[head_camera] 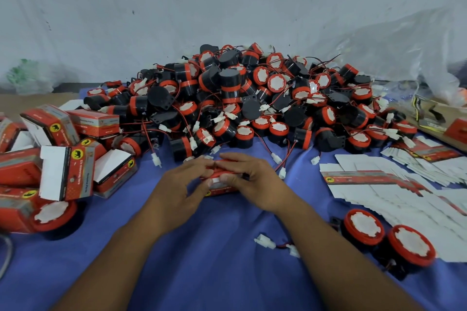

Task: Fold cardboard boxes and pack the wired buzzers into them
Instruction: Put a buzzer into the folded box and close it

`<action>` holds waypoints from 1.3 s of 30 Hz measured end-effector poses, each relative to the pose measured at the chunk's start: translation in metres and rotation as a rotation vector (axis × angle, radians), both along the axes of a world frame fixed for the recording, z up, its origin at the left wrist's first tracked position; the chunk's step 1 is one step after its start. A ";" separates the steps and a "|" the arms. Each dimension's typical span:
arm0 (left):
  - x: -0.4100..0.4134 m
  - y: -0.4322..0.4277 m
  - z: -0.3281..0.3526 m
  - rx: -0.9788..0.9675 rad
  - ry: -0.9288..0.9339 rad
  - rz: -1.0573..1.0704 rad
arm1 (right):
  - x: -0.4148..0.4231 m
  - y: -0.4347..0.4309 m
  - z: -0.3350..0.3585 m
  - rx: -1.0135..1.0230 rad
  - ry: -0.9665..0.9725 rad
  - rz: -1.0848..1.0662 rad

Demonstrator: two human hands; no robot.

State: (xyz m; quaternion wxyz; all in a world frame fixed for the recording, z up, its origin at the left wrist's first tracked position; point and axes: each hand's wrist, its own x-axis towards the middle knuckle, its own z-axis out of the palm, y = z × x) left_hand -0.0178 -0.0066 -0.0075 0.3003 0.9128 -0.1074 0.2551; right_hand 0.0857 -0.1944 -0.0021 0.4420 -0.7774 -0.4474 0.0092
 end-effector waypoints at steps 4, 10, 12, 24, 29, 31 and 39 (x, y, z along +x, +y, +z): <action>-0.003 0.000 -0.003 -0.010 0.031 0.032 | 0.002 0.002 -0.001 -0.055 -0.077 0.005; -0.004 -0.006 -0.001 0.115 -0.032 0.066 | 0.008 -0.005 0.001 -0.111 0.104 0.121; -0.003 -0.006 -0.001 0.127 -0.054 0.055 | 0.007 -0.004 -0.001 -0.071 0.096 0.098; 0.003 -0.005 -0.009 0.033 -0.018 0.106 | 0.003 -0.001 -0.007 -0.191 -0.078 0.127; 0.004 -0.007 -0.007 0.033 -0.047 0.132 | 0.007 -0.005 -0.005 0.143 0.172 0.026; 0.004 -0.007 -0.008 0.018 -0.043 0.138 | 0.007 -0.006 -0.005 0.199 0.231 0.005; 0.008 -0.013 -0.006 -0.060 0.021 0.093 | 0.007 0.001 -0.001 0.142 -0.282 -0.063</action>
